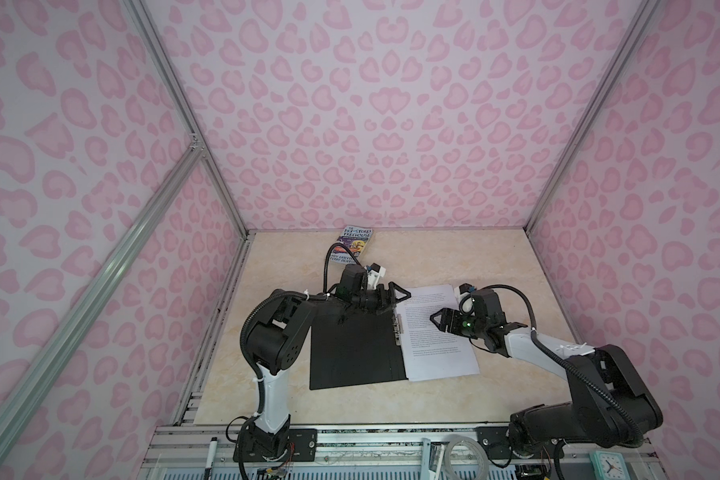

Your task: Put the files into the folder

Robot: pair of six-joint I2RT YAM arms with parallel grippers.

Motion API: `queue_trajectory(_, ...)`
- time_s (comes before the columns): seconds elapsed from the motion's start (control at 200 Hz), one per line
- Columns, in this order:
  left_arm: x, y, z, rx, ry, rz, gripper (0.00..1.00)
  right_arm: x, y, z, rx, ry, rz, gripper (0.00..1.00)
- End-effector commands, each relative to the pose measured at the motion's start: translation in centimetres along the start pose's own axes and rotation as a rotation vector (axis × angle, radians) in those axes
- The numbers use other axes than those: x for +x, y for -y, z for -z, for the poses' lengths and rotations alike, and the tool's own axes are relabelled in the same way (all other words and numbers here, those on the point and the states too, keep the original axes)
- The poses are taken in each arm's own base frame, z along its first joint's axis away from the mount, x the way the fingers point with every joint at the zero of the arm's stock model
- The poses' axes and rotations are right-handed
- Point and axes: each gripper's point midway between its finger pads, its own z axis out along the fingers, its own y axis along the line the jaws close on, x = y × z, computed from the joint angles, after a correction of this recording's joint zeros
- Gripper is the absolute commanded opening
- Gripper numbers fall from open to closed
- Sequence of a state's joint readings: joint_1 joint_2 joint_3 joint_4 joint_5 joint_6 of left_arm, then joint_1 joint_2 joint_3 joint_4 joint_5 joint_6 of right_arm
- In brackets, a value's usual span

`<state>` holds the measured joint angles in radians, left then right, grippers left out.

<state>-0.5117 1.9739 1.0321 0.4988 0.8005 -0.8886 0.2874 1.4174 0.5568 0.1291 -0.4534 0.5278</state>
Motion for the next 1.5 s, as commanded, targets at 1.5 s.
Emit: queue_trajectory(1.5, 8.8, -2.6, 19.4, -0.614, 0.41, -0.201, 0.97, -0.3, -5.9, 7.9, -0.065, 0.277, -0.277, 0.73)
